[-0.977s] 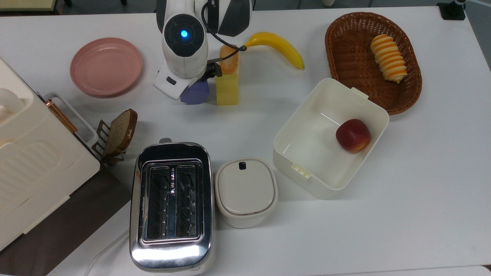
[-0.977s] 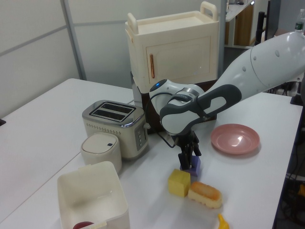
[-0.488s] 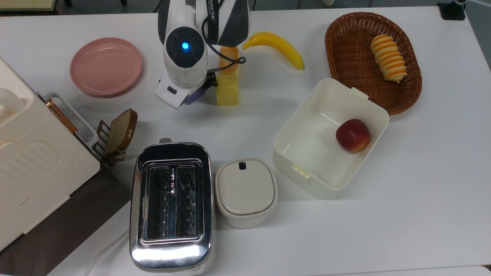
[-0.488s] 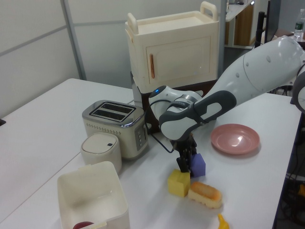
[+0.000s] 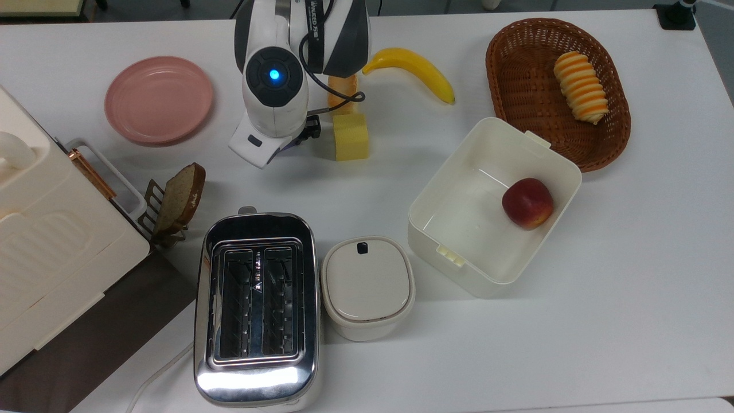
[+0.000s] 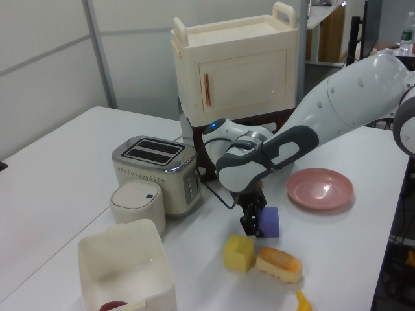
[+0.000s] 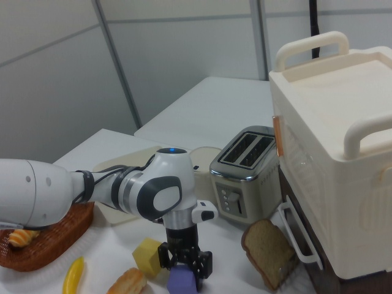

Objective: Put the purple cube on a plate
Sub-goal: 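Carry the purple cube over the pink plate and lower it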

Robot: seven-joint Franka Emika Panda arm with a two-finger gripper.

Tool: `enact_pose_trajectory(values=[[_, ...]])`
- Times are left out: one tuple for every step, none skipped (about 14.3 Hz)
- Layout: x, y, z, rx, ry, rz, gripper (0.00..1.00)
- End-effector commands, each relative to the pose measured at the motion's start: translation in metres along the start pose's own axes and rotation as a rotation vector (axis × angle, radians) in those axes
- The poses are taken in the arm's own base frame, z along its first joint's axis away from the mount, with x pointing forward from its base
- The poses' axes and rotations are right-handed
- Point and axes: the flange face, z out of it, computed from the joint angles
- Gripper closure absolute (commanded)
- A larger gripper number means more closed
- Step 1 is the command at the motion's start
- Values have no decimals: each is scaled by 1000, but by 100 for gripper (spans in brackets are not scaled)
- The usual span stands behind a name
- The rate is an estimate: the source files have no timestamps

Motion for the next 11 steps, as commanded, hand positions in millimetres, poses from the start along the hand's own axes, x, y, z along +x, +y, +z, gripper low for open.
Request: enact_pose_trajectory(values=[[-37,44,-57,36,-6,47,87],[-48,62,-74,50,-14,49,87],[-59,82,-86,67,-28,52,87],[-68,102,-90,82,-35,55,86],[-76,118,-87,91,-35,63,85],[-82,134,-81,91,-39,71,82],[-91,154,-72,97,-43,80,82],[-96,169,-61,105,-47,72,81],[-102,183,-55,109,-44,68,80],[-111,201,-42,118,-46,78,78],[-109,207,-31,114,-53,81,73]])
